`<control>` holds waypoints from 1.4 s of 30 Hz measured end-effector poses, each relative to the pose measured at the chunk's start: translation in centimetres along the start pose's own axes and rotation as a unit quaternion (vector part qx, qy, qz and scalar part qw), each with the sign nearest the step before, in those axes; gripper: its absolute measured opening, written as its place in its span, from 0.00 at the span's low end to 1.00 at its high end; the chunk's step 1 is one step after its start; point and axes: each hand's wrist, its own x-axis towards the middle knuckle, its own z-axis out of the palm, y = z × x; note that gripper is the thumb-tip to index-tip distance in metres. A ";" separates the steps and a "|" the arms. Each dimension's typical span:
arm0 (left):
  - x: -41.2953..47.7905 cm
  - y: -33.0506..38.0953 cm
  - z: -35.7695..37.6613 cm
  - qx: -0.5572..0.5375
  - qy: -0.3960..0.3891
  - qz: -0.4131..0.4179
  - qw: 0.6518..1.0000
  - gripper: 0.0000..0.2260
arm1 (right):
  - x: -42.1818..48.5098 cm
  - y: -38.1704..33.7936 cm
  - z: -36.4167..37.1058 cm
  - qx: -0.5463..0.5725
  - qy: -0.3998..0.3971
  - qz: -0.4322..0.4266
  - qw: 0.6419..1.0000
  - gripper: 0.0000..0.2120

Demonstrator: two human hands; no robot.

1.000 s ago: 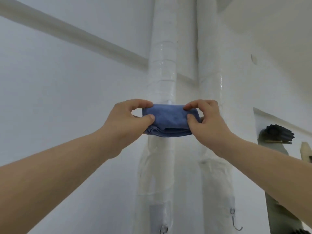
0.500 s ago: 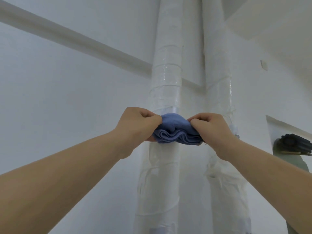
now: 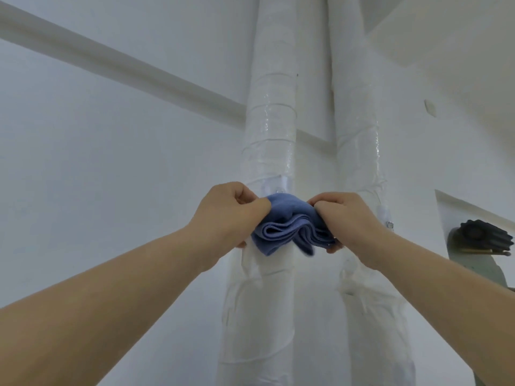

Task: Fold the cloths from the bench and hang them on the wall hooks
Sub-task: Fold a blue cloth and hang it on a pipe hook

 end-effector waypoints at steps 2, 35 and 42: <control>0.0 0.1 -0.1 0.063 0.027 0.074 0.995 0.05 | 0.1 -0.4 -0.4 -0.041 0.001 -0.046 0.998 0.12; -3.5 -0.1 -1.9 0.137 -0.017 0.125 0.982 0.20 | -4.5 -1.7 -1.0 0.112 0.049 0.039 0.992 0.21; -4.0 0.2 -2.2 0.199 0.002 0.172 0.965 0.23 | -5.7 -2.0 -0.9 -0.089 0.104 -0.087 0.987 0.22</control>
